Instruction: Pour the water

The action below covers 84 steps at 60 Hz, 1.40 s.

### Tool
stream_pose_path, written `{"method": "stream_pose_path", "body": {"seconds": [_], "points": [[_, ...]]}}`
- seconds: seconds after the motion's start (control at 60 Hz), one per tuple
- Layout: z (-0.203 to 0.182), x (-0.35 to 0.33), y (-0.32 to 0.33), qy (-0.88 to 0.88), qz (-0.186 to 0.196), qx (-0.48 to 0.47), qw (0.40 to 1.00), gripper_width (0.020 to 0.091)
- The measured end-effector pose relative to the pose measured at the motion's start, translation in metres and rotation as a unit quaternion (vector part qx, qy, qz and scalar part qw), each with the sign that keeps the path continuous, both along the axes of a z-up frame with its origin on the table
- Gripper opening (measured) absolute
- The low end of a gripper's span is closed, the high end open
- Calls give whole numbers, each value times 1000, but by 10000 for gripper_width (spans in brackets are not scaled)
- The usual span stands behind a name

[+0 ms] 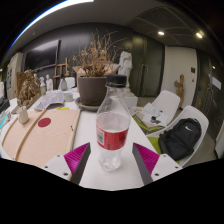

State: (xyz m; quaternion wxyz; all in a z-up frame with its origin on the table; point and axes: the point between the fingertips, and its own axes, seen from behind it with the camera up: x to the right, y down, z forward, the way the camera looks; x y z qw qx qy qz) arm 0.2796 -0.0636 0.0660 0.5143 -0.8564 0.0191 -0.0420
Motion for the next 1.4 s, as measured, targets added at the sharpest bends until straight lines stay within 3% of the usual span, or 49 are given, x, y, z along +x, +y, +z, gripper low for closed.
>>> {"method": "stream_pose_path", "body": {"seconds": [0.067, 0.1, 0.15, 0.183, 0.283, 0.483, 0.667, 0.817, 0.983, 1.183, 1.4], "points": [[-7, 4, 19, 4, 7, 4, 1000, 845], [-9, 2, 24, 4, 8, 7, 1000, 804], [-13, 1, 31, 7, 13, 8, 1000, 666], [-13, 0, 36, 9, 16, 13, 1000, 515], [-13, -4, 42, 5, 27, 21, 999, 466], [-14, -7, 43, -17, 19, 15, 1000, 274], [13, -7, 48, -68, -4, 15, 998, 263], [81, -30, 67, -136, -26, 46, 989, 262], [161, -86, 105, -252, -23, 76, 965, 263], [214, -200, 160, -440, 26, 104, 892, 264], [205, -325, 211, -657, 105, 115, 738, 263]]}}
